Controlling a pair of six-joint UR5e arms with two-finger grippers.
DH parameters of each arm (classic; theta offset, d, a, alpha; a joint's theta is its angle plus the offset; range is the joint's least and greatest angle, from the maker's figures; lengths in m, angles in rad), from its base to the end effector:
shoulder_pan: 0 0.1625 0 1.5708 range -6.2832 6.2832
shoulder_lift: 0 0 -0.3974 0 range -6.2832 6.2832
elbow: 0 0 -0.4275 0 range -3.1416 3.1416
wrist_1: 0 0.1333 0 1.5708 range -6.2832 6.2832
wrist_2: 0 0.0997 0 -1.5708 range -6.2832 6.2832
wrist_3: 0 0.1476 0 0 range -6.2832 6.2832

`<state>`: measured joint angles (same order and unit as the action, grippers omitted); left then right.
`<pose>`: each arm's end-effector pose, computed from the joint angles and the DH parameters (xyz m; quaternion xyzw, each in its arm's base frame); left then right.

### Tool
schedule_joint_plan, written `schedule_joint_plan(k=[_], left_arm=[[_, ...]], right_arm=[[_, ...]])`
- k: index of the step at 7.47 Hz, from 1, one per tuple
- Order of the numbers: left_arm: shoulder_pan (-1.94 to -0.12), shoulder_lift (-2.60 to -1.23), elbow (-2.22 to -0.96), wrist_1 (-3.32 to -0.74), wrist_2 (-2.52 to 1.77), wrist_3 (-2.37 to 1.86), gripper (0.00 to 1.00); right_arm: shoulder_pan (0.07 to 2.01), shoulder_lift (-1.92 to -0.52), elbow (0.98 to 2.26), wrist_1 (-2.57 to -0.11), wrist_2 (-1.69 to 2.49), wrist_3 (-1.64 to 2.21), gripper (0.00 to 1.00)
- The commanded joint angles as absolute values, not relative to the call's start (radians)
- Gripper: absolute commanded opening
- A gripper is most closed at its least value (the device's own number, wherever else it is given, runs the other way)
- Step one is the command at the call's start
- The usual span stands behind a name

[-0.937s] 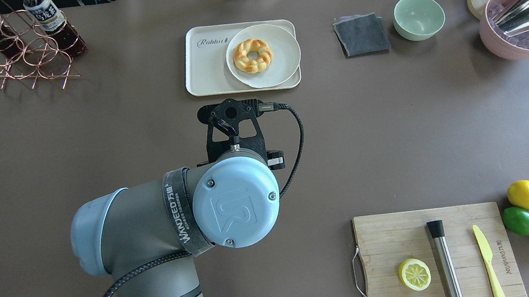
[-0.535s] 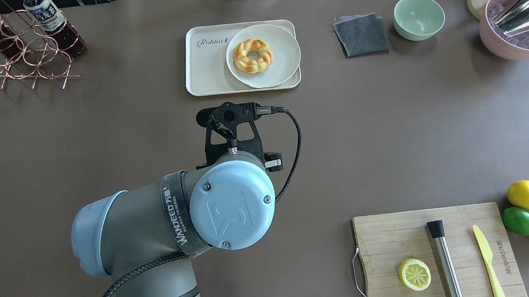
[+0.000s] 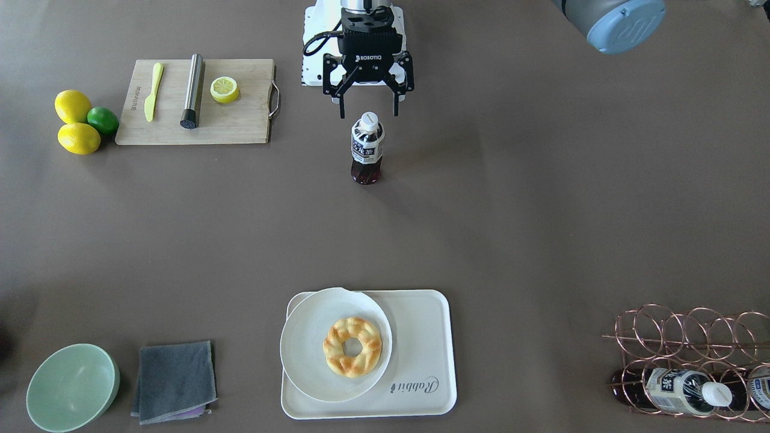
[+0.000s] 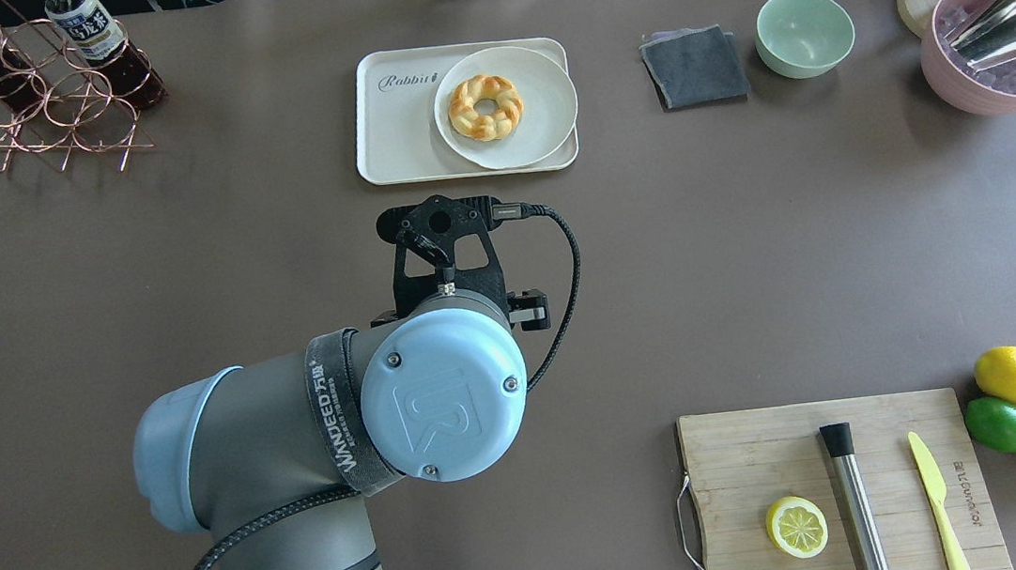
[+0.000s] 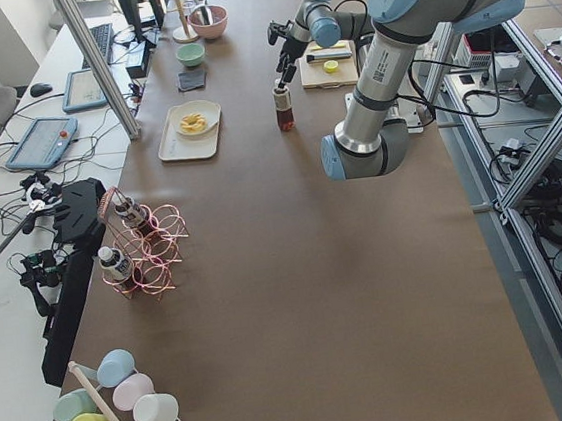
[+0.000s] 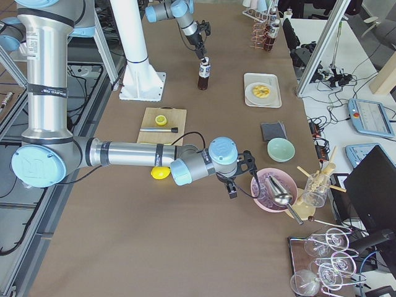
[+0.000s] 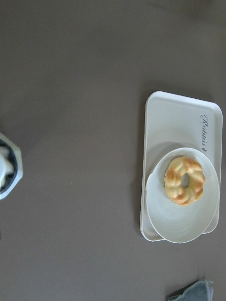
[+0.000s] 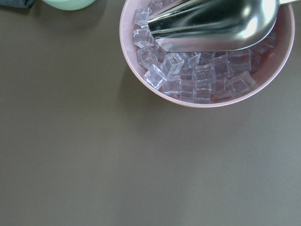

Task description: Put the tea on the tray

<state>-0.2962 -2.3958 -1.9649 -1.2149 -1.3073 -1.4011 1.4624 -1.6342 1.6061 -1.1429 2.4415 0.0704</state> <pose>0.5355 -0.3430 0.0477 0.2118 0.3760 -0.1118 0.8952 -0.0371 -0.5301 0.6199 0.1424 -0.4278 -0.1006 0.8869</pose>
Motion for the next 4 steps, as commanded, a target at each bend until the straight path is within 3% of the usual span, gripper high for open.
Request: schedule_joint_plan(k=[1, 4], left_arm=[[-0.317, -2.369, -2.067, -1.209, -1.322, -1.318, 0.98], [-0.628, -2.208, -2.173, -1.21, -1.74, -1.069, 0.98]], right_arm=[[1.435, -1.552, 1.623, -1.144, 2.444, 0.252, 0.99], [1.301, -1.431, 1.696, -1.157, 2.444, 0.561, 0.99]])
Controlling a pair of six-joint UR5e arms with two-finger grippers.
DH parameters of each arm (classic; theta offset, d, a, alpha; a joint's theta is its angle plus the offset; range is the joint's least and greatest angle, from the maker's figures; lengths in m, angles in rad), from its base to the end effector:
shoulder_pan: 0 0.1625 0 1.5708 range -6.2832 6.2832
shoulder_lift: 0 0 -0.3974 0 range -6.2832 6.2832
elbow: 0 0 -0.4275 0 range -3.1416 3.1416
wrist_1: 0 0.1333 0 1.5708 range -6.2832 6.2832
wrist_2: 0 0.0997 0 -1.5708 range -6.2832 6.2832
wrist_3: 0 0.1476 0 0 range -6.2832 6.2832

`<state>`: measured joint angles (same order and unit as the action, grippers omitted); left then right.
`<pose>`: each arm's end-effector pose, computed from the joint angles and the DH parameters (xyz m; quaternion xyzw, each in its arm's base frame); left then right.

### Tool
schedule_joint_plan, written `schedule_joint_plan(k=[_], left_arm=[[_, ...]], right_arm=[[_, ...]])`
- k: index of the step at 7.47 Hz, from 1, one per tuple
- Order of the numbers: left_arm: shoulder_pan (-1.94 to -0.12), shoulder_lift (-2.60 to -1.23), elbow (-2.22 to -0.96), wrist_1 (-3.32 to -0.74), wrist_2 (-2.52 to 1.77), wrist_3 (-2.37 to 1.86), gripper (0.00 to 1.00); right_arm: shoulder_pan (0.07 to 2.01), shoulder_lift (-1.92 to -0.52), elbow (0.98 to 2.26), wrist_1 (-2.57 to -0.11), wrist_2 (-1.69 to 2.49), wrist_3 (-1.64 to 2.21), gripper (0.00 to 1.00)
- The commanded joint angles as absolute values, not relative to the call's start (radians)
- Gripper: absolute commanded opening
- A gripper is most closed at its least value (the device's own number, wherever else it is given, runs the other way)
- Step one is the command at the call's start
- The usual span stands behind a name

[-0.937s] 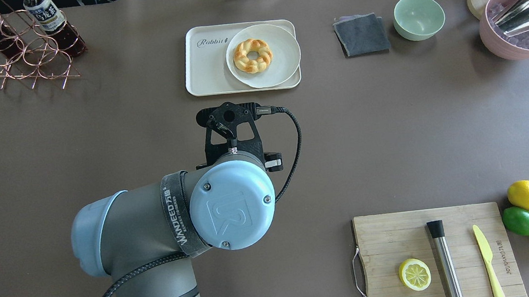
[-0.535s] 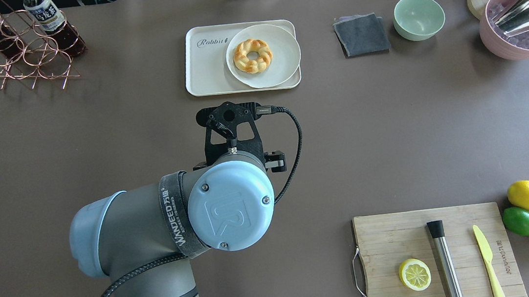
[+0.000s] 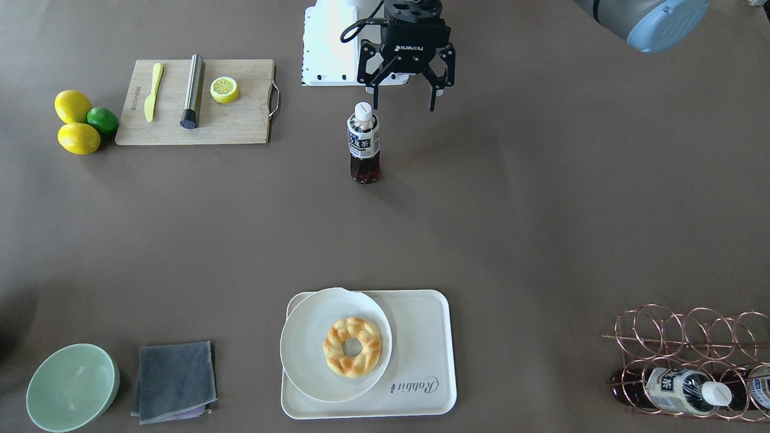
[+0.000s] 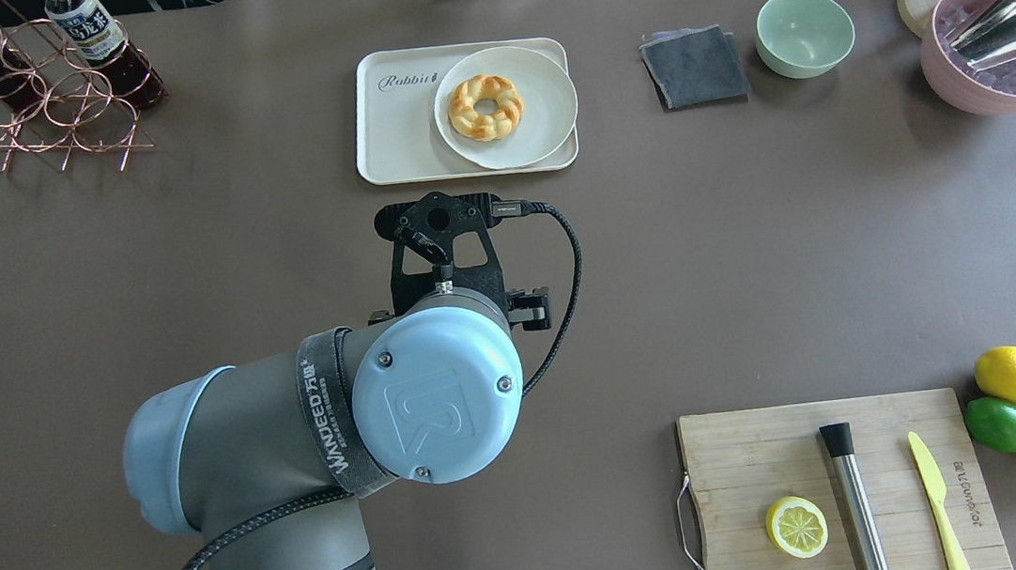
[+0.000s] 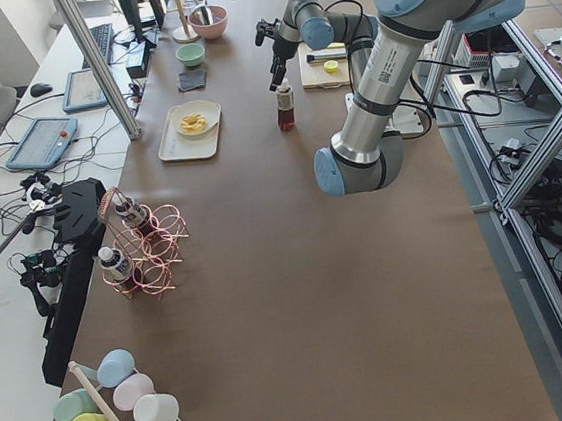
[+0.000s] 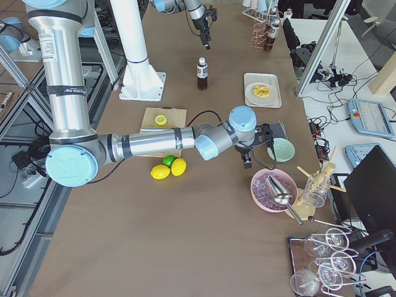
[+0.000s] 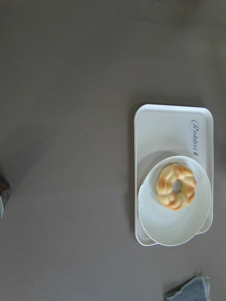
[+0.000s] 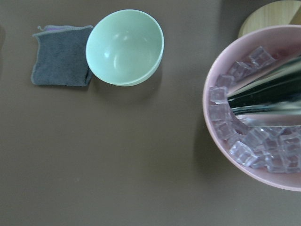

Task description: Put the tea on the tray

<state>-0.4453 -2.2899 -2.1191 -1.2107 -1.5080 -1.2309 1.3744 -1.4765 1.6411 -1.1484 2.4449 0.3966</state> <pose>0.4503 -0.3729 0.0657 0.1937 0.3939 -0.0611 0.8964 -0.0963 -0.5871 0.5117 0.1323 -0.4641 -0.0352 0.8752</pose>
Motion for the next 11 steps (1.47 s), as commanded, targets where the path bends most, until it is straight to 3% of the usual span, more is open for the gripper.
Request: schedule_joint_plan(k=[1, 4, 7, 11], left_arm=[[-0.717, -2.121, -2.192, -1.213, -1.834, -0.946, 0.98], [-1.01, -1.911, -2.194, -1.262, -2.107, -0.578, 0.98], [-1.231, -1.657, -2.085, -1.524, -2.28, -0.317, 0.98], [-1.247, -1.615, -2.054, -1.588, -2.303, -0.313, 0.98]], right_arm=[[1.245, -1.387, 1.719, -1.157, 2.435, 0.684, 0.99], [1.051, -1.219, 1.765, -1.213, 2.424, 0.975, 0.98], [0.831, -1.049, 1.907, -1.502, 2.224, 1.147, 0.98], [0.56, -0.788, 1.941, -1.824, 1.974, 1.27, 0.96]])
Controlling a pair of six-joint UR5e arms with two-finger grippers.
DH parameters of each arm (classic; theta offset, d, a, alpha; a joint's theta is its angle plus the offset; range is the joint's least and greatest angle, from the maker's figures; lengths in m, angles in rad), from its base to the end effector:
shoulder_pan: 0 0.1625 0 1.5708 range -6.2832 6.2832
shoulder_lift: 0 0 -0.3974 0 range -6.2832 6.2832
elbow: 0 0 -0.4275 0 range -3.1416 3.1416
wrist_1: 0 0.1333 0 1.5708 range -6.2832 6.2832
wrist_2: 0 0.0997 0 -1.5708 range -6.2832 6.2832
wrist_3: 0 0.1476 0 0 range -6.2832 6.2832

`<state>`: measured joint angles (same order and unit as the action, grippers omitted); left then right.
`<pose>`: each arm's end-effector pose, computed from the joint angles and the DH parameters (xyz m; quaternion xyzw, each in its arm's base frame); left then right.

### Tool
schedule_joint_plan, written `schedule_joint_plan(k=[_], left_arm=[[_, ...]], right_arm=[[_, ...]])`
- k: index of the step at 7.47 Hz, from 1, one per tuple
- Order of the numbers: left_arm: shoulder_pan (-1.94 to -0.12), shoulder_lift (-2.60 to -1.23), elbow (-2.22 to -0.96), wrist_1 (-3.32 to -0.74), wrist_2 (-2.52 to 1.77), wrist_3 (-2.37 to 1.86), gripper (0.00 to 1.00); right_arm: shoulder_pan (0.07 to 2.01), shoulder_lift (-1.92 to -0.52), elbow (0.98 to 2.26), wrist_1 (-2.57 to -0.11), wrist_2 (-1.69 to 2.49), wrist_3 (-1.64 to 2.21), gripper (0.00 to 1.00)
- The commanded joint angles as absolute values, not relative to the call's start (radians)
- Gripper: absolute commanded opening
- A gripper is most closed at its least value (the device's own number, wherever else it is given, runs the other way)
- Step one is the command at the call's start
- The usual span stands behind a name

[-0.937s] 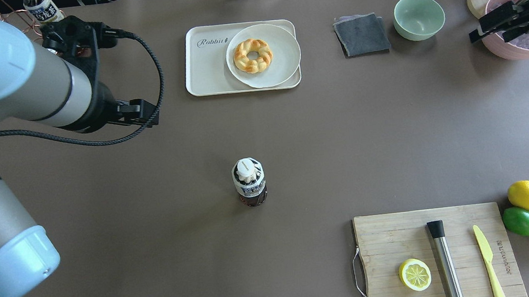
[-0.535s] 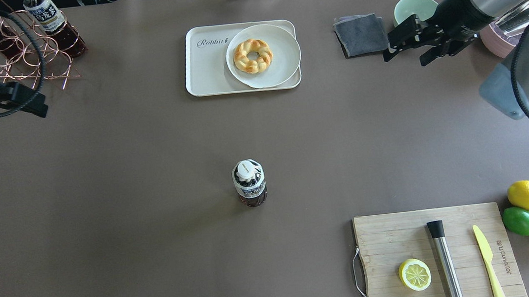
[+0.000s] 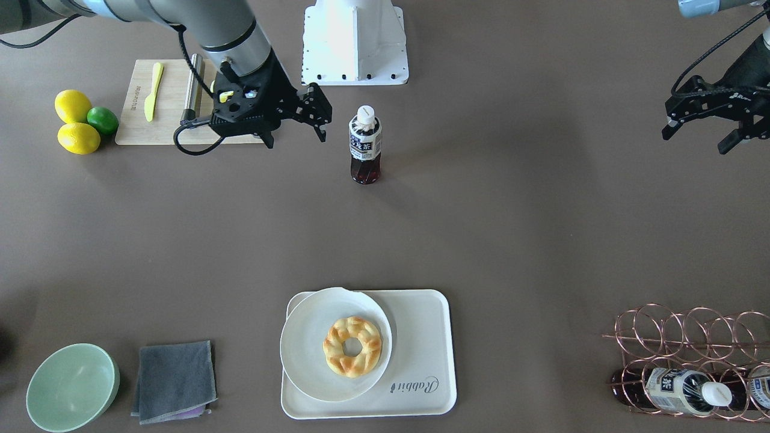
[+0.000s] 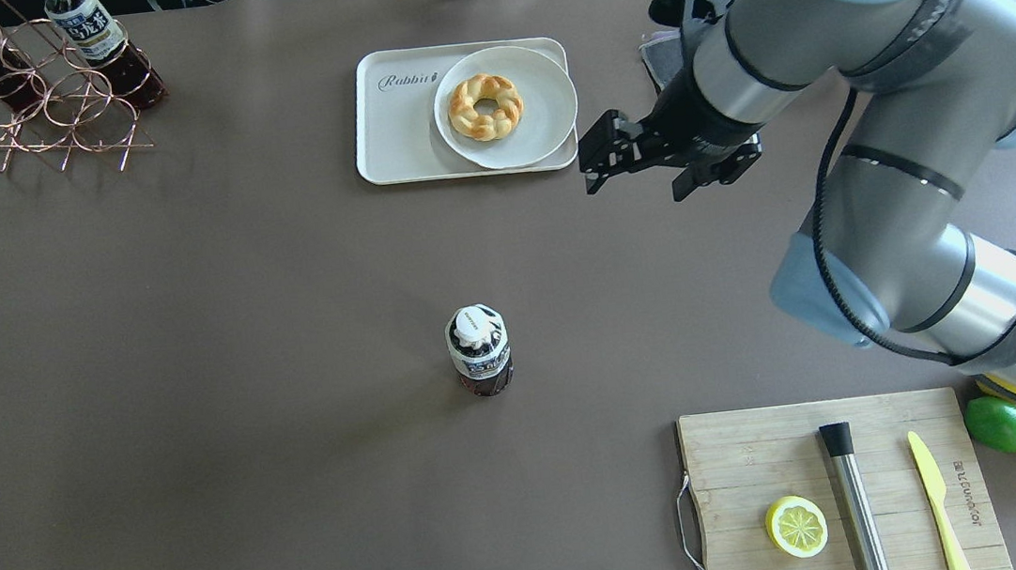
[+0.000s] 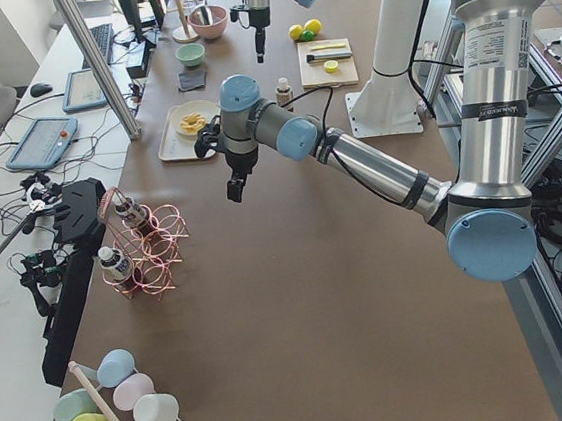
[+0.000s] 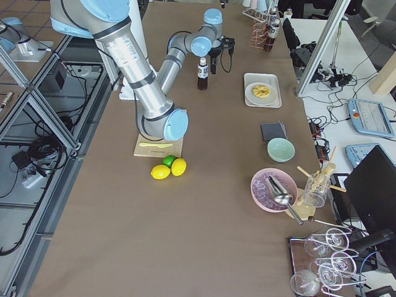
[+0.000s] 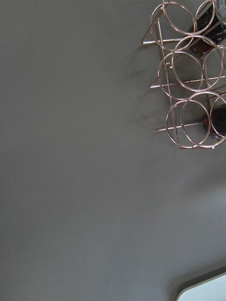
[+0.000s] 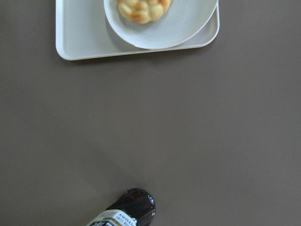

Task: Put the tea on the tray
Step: 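Grasp the dark bottle with the right gripper while the left arm withdraws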

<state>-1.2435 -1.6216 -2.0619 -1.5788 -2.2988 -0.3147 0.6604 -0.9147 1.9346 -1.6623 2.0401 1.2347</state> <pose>0.1368 -0.5122 0.3807 0.1326 0.4052 0.1023 0.8988 -0.4578 -0.4398 0.1122 0.0255 -0.4818 0.0377 0.8751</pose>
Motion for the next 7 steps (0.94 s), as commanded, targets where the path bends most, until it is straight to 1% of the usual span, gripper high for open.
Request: schedule_joint_plan(k=[1, 4, 7], left_arm=[[-1.247, -1.617, -2.054, -1.589, -2.303, -0.314, 0.98], [-1.247, -1.621, -2.057, -1.592, -2.303, -0.321, 0.98], [-1.247, -1.618, -2.054, -1.617, -2.303, -0.322, 0.98]], right_arm=[[0.49, -0.758, 1.939, -1.869, 1.886, 1.278, 0.95], [0.462, -0.753, 1.921, -1.868, 1.844, 1.273, 0.92], [0.459, -0.71, 1.85, -1.868, 1.825, 1.259, 0.87]])
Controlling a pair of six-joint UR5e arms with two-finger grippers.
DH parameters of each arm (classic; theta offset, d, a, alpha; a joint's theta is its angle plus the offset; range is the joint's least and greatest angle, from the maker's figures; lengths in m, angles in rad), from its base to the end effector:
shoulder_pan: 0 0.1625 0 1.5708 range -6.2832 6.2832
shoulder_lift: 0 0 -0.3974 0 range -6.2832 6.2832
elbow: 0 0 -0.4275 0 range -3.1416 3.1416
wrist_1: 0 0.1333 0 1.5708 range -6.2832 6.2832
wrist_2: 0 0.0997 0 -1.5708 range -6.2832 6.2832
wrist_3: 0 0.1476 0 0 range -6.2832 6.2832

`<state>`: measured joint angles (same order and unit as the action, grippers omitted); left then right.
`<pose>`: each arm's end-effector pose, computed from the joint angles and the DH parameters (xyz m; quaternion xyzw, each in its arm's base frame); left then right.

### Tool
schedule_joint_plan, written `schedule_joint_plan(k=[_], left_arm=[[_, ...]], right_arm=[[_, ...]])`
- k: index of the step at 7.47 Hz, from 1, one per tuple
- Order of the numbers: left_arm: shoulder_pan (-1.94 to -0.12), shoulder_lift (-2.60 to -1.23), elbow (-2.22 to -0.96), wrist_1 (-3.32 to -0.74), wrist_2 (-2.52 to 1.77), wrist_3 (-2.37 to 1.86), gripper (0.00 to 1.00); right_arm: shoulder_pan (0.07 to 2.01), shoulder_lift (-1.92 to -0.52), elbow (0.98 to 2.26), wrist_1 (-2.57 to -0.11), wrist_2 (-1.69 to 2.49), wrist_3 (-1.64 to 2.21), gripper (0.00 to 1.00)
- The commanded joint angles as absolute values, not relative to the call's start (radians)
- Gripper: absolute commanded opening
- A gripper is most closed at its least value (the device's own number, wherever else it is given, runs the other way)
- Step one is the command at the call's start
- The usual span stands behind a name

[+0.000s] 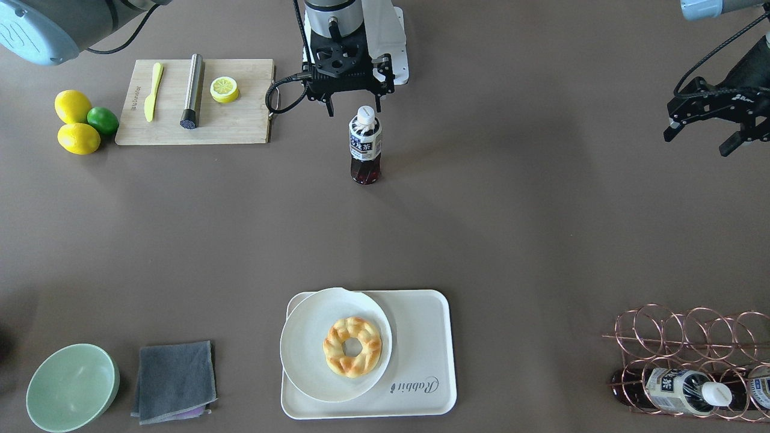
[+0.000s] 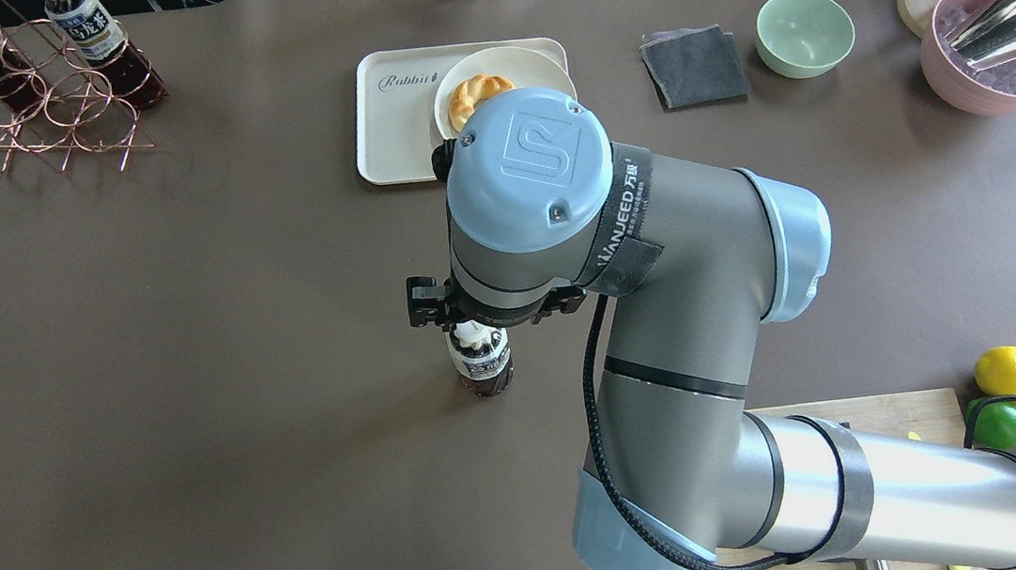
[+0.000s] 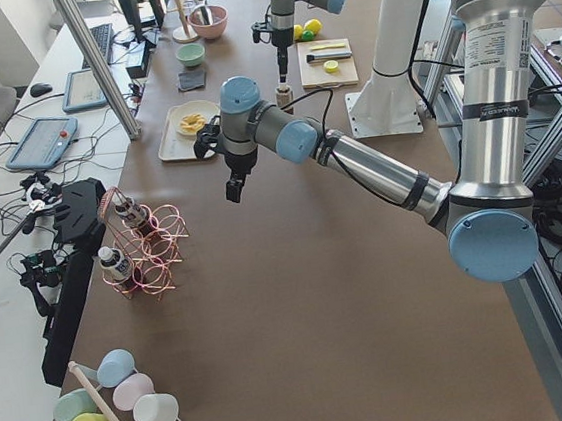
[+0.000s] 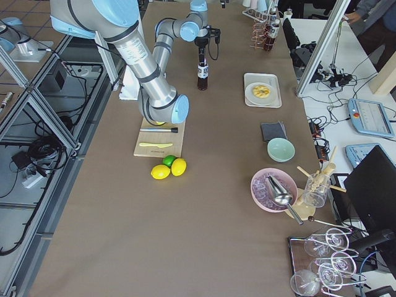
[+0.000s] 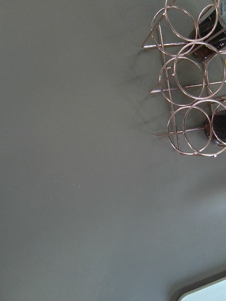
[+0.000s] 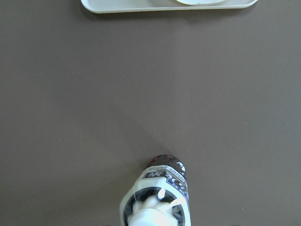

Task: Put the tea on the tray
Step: 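Grasp the dark bottle with the right gripper while the left arm withdraws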

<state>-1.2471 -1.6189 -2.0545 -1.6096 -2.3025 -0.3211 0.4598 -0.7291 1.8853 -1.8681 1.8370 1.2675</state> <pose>0.1359 -0.5143 0.3812 0.1405 0.4089 0.1019 0.8959 -0.5330 -0.3693 0.0535 0.0417 -0.4279 0.0154 0.9027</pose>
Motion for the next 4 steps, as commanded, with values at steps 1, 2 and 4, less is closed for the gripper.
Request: schedule_joint_plan(k=[1, 2, 4], left_arm=[[-1.247, -1.617, -2.057, -1.618, -2.304, -0.322, 0.98], [-1.247, -1.618, -2.057, -1.618, -2.303, -0.322, 0.98], [-1.249, -1.615, -2.062, -1.618, -2.304, -0.325, 0.98]], right_arm=[[0.459, -0.71, 1.85, -1.868, 1.827, 1.259, 0.84], [0.453, -0.71, 1.85, -1.868, 1.821, 1.261, 0.77], [0.436, -0.706, 1.853, -1.87, 1.804, 1.262, 0.5]])
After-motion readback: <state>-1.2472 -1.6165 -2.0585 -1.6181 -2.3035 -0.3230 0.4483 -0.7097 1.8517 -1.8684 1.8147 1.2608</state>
